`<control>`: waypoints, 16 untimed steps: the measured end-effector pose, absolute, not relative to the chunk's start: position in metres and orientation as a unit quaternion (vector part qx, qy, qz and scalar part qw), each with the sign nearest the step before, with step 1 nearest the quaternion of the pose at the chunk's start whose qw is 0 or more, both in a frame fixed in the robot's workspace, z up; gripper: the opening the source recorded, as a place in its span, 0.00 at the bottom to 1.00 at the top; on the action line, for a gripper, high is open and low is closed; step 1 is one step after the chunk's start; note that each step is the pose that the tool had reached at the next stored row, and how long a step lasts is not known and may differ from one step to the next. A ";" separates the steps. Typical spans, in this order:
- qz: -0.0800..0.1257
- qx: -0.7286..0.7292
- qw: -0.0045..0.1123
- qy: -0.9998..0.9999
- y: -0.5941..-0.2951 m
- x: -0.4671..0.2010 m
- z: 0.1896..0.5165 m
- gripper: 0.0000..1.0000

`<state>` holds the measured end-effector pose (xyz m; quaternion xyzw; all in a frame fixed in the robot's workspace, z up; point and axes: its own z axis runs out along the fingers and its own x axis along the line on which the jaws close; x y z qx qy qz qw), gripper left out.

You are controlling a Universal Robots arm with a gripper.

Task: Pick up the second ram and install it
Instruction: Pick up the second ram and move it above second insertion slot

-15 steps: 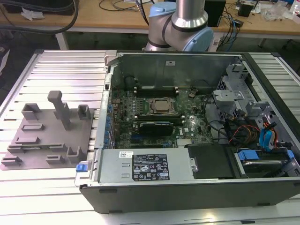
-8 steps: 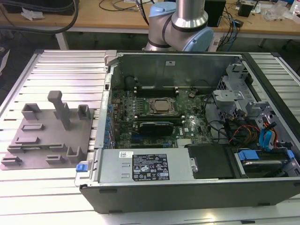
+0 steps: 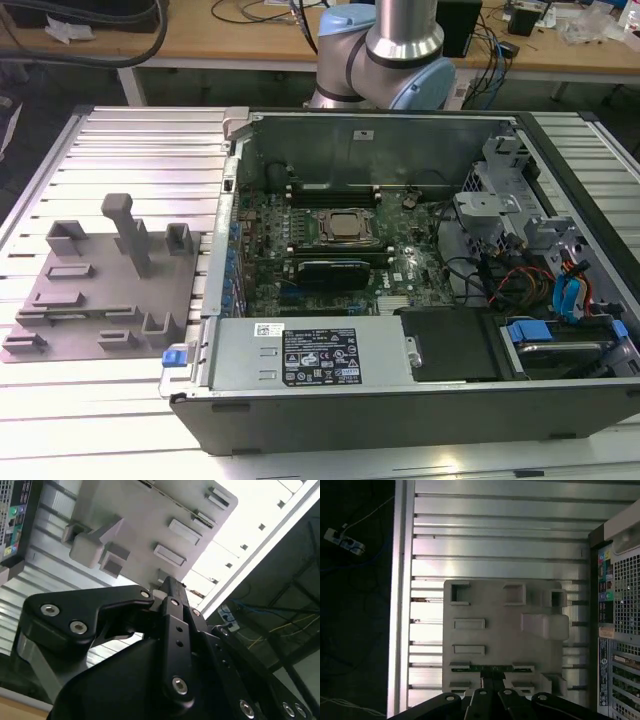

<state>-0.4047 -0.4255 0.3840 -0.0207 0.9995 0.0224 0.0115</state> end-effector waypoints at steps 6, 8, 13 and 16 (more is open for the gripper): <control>0.023 -0.088 0.010 0.996 -0.425 -0.405 0.384 0.08; 0.023 -0.109 0.009 0.994 -0.425 -0.405 0.384 0.08; 0.024 -0.153 0.008 0.988 -0.425 -0.405 0.384 0.08; 0.024 -0.179 0.008 0.984 -0.425 -0.405 0.384 0.08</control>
